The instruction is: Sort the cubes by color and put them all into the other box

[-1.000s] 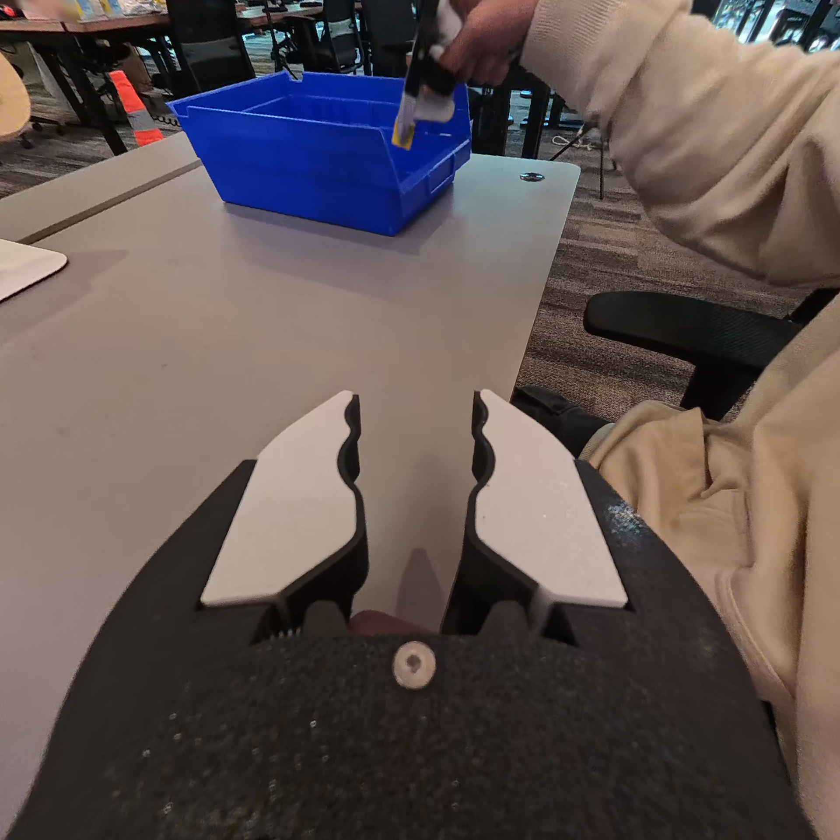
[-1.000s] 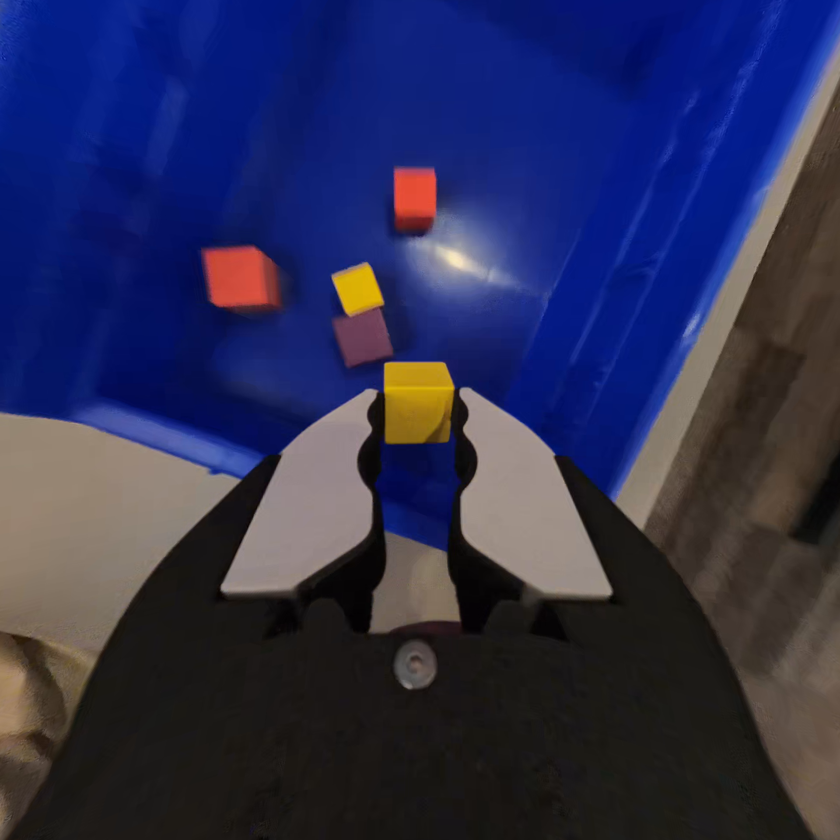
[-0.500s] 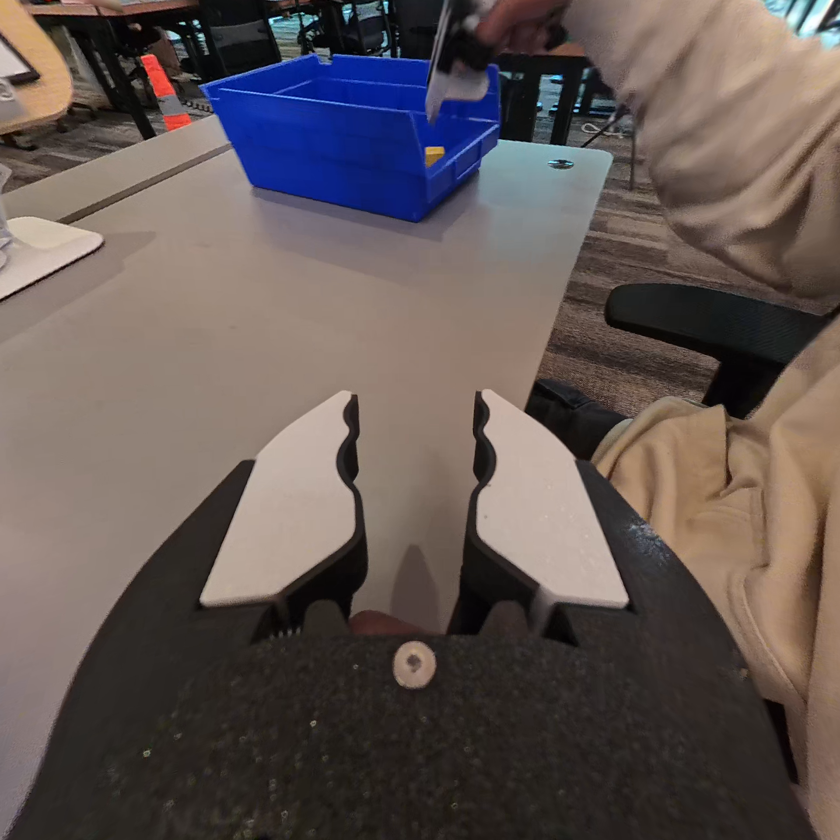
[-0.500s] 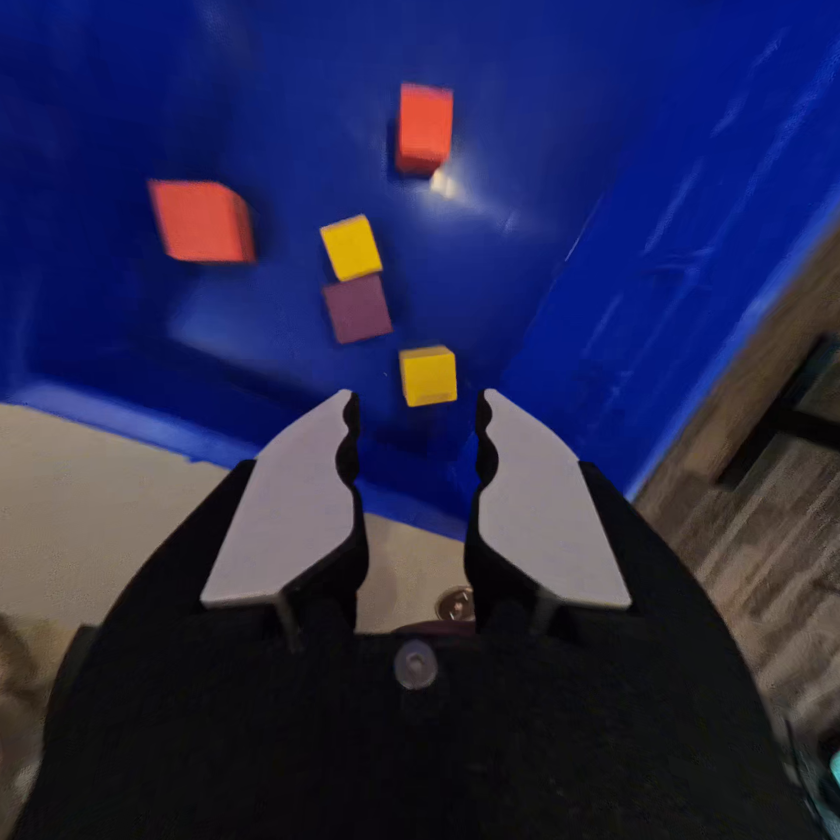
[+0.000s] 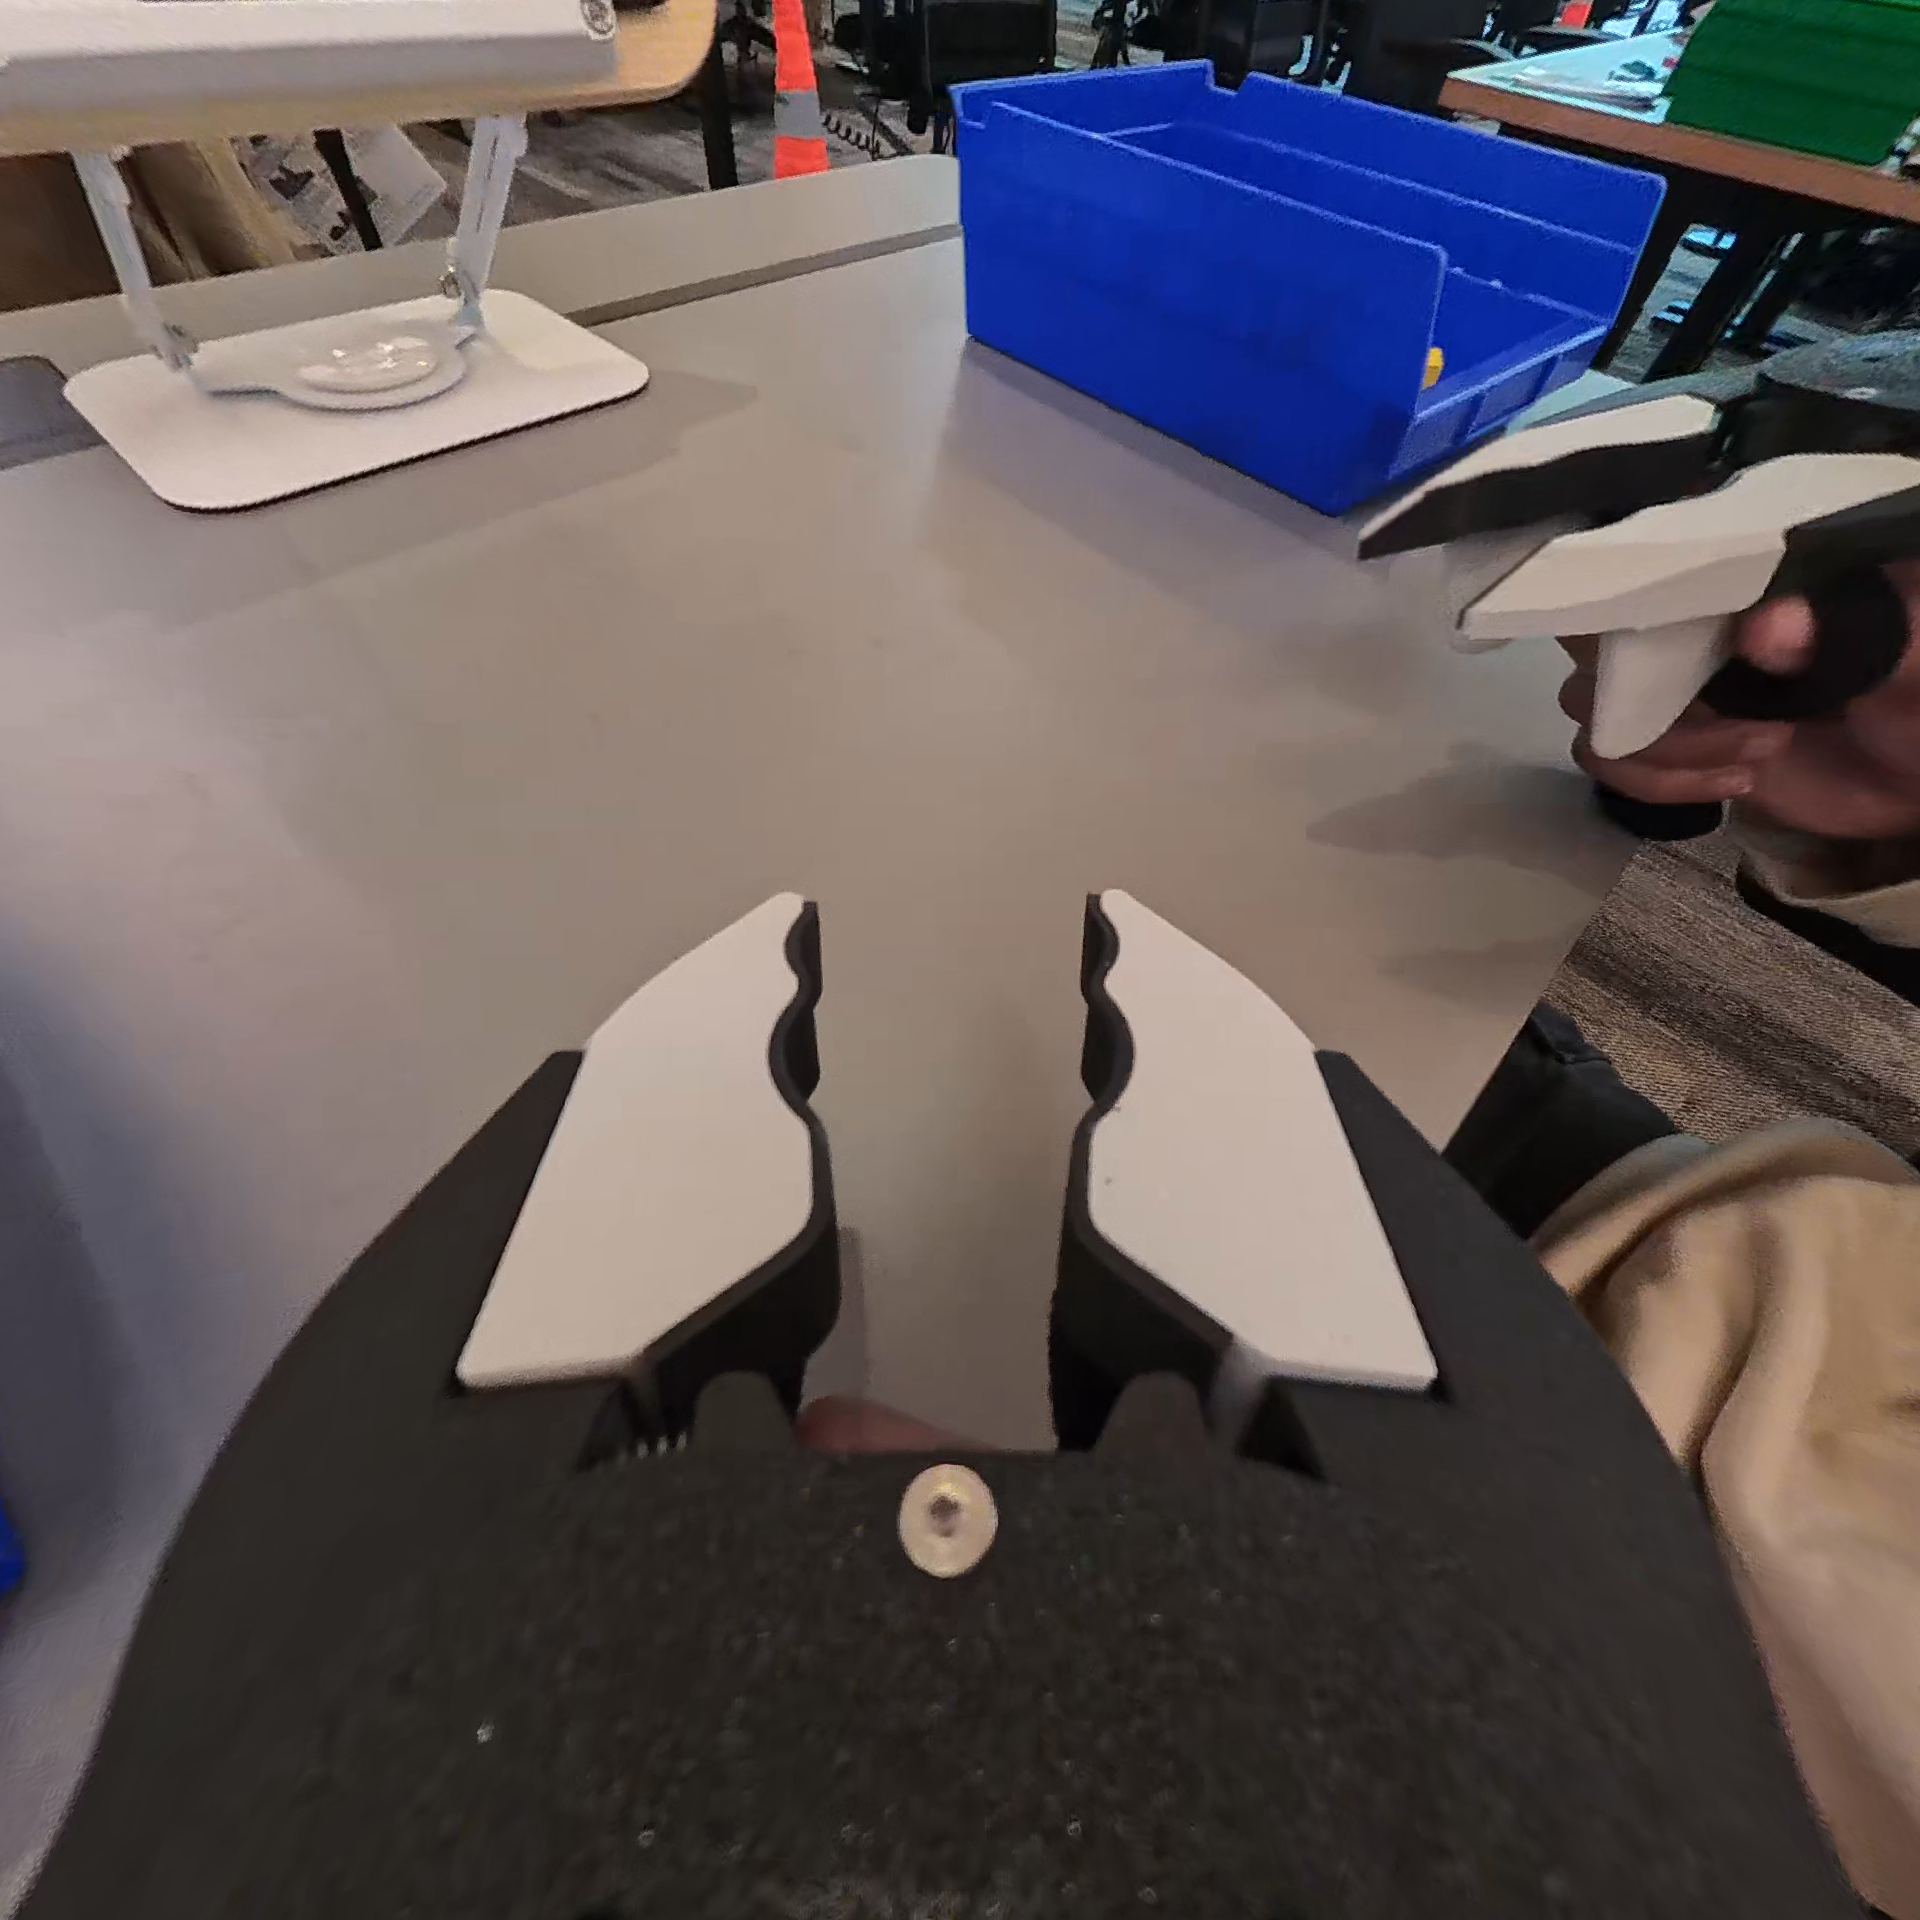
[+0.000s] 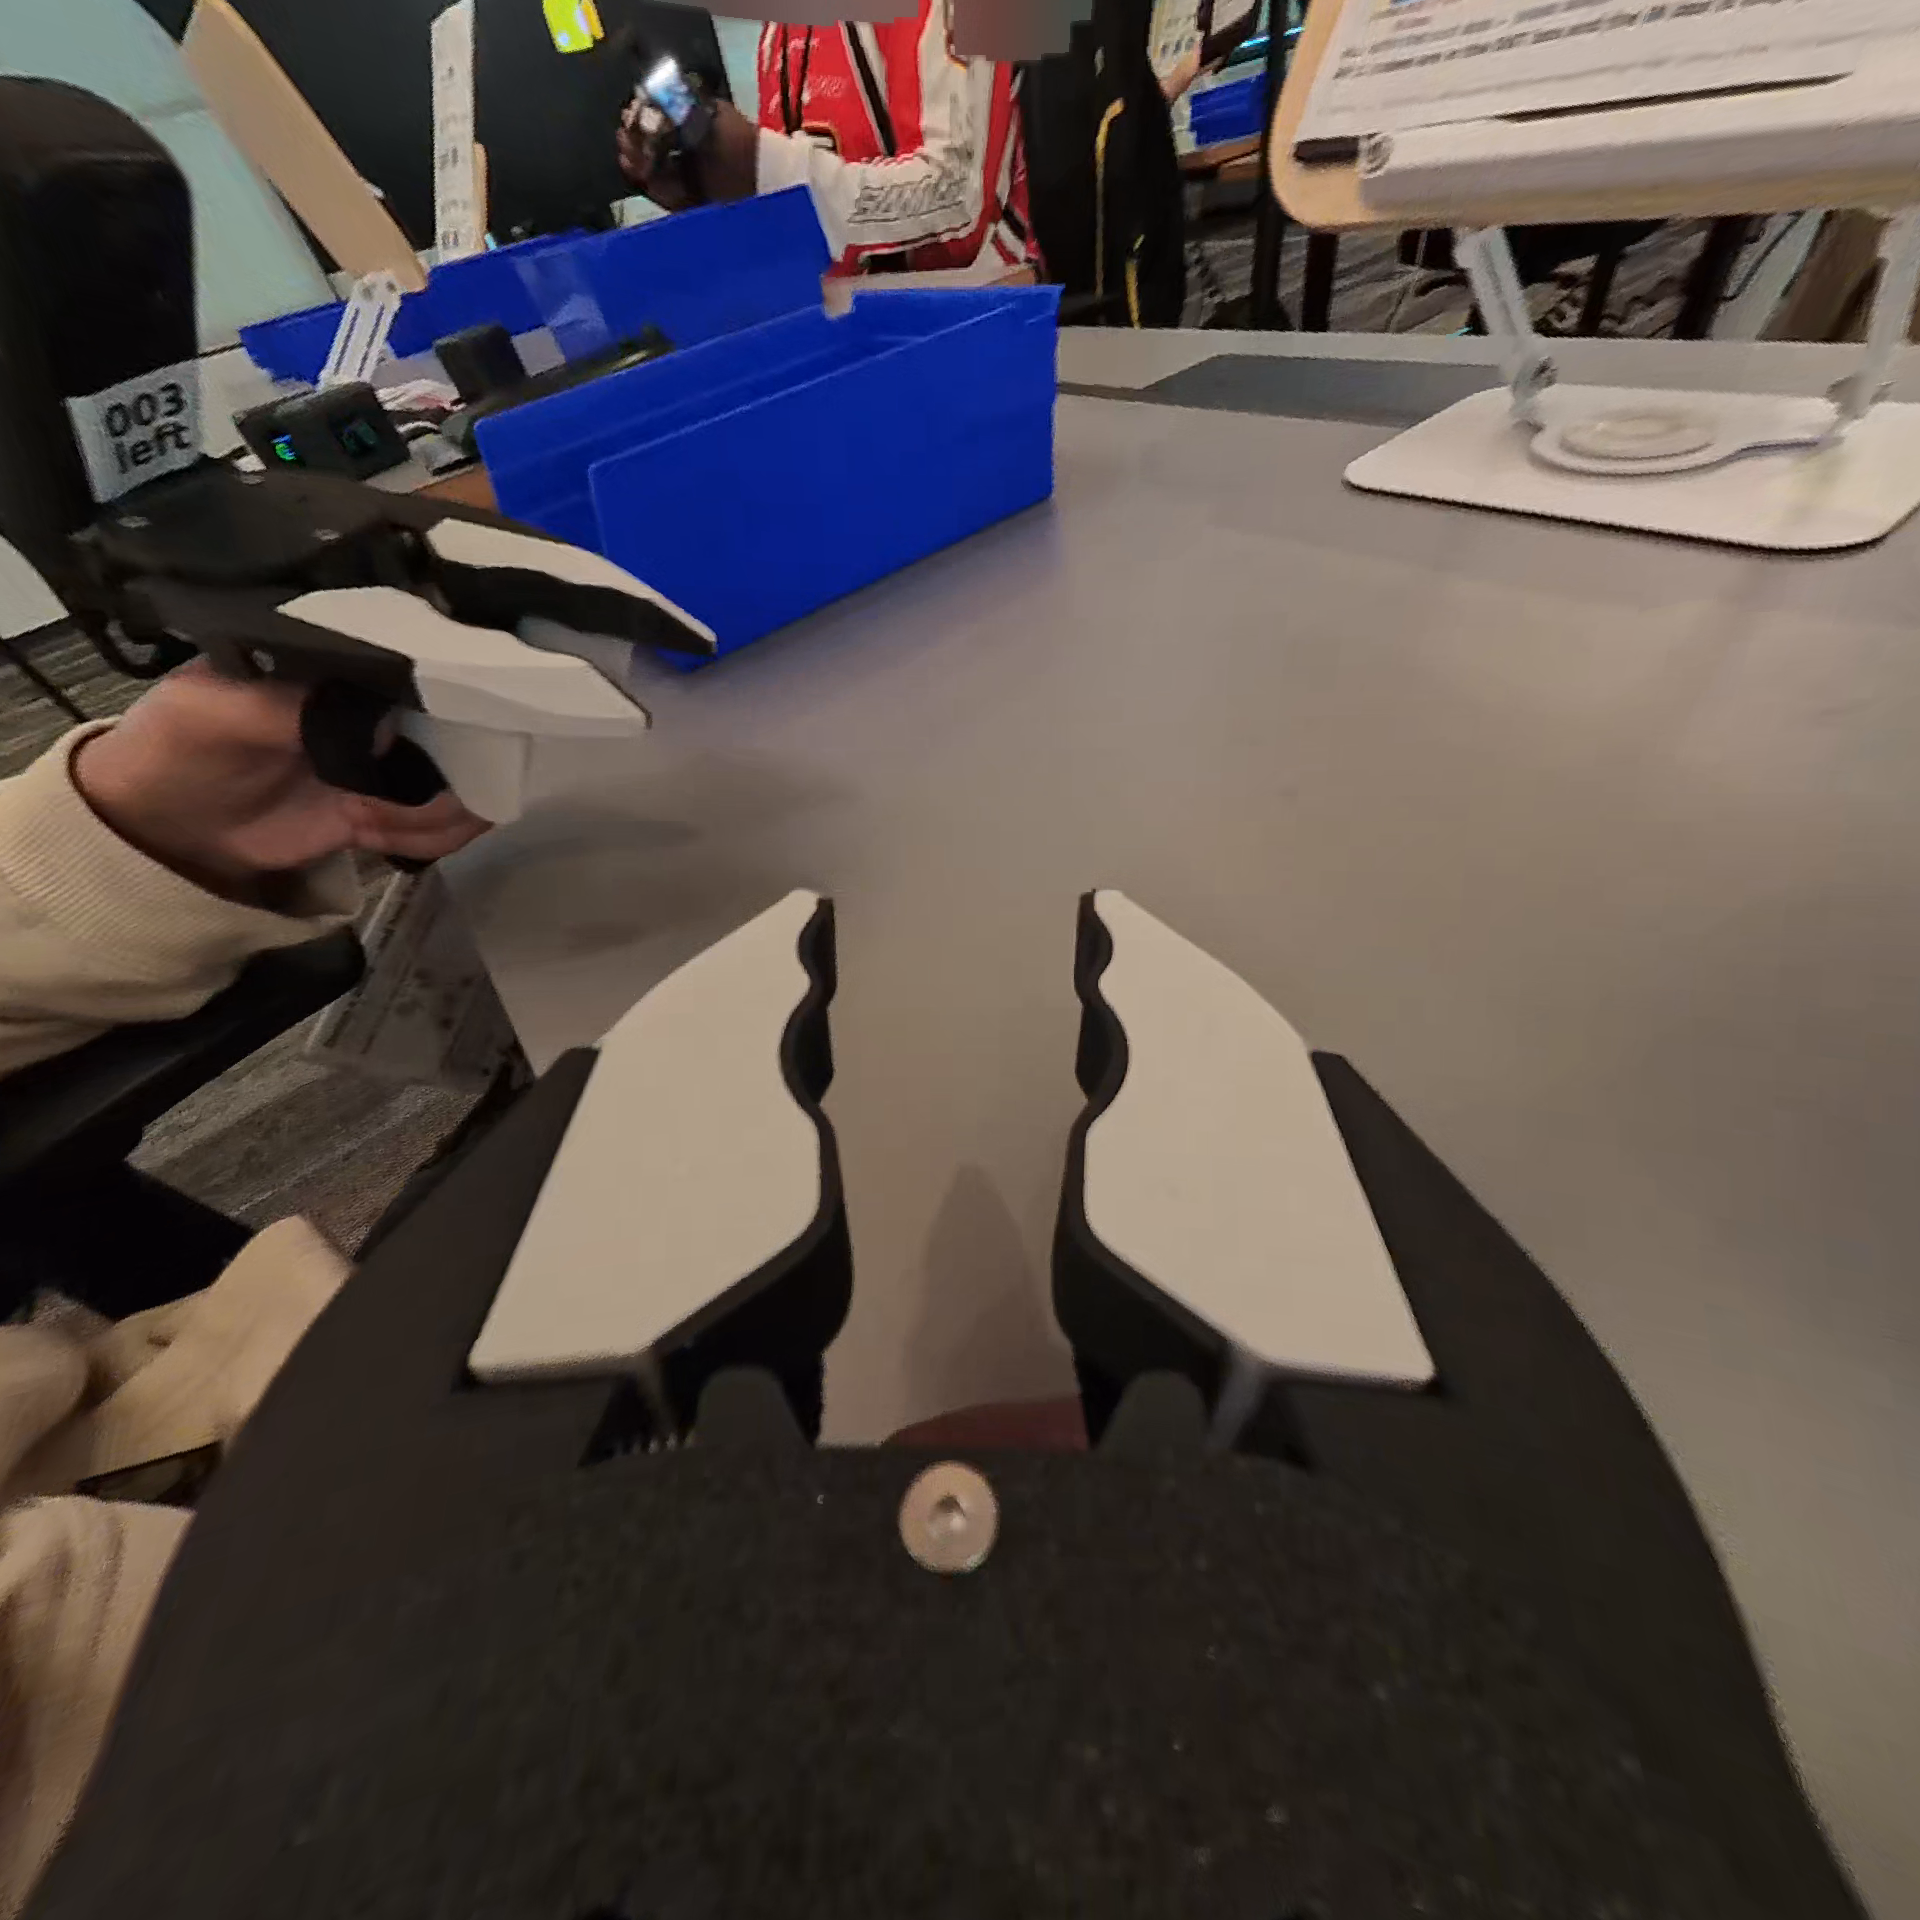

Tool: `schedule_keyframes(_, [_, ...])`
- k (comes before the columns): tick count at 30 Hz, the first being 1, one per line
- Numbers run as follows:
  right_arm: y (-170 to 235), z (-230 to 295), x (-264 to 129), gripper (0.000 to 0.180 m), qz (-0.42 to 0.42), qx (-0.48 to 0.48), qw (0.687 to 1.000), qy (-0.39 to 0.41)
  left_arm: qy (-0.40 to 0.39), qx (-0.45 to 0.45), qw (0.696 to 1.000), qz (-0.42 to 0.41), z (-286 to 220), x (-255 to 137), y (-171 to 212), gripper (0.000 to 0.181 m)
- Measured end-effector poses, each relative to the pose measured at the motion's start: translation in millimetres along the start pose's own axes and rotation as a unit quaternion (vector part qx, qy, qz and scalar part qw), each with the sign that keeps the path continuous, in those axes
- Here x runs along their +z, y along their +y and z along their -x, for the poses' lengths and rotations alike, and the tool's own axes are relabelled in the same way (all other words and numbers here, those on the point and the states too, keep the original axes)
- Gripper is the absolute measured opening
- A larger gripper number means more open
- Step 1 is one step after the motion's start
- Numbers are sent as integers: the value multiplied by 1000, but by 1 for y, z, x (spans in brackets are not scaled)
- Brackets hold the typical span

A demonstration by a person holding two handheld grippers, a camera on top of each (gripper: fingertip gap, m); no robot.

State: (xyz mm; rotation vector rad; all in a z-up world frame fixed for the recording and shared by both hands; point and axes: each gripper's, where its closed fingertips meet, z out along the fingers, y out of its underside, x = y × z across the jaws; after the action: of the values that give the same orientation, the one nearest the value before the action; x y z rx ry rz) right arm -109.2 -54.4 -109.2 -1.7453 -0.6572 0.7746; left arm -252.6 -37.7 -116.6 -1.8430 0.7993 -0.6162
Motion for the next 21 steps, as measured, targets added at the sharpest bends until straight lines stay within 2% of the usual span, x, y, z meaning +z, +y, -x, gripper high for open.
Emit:
schedule_keyframes(5, [2, -1, -1, 42, 2, 9, 1000, -8, -28, 9, 999, 22, 20, -23, -7, 48])
schedule_keyframes(9, [2, -3, -4, 40, 1, 27, 999, -16, -158, -9, 987, 37, 97, -76, -29, 40])
schedule_keyframes(13, [2, -4, -5, 39, 2, 37, 999, -24, -177, -50, 957, 226, 163, -105, 1, 52])
schedule_keyframes(14, [3, -4, -5, 39, 4, 37, 999, -25, -166, -75, 949, 257, 173, -106, 5, 66])
schedule_keyframes(15, [3, -3, -4, 39, 6, 36, 999, -25, -139, -111, 944, 277, 176, -104, 6, 62])
schedule_keyframes(17, [4, -1, -3, 38, 10, 29, 999, -25, -97, -193, 922, 321, 181, -102, 11, 67])
schedule_keyframes(18, [5, 0, -3, 38, 14, 24, 999, -26, -105, -221, 908, 341, 190, -103, 15, 59])
schedule_keyframes(21, [7, 3, -1, 38, 22, 11, 999, -31, -136, -266, 881, 366, 215, -109, 24, 59])
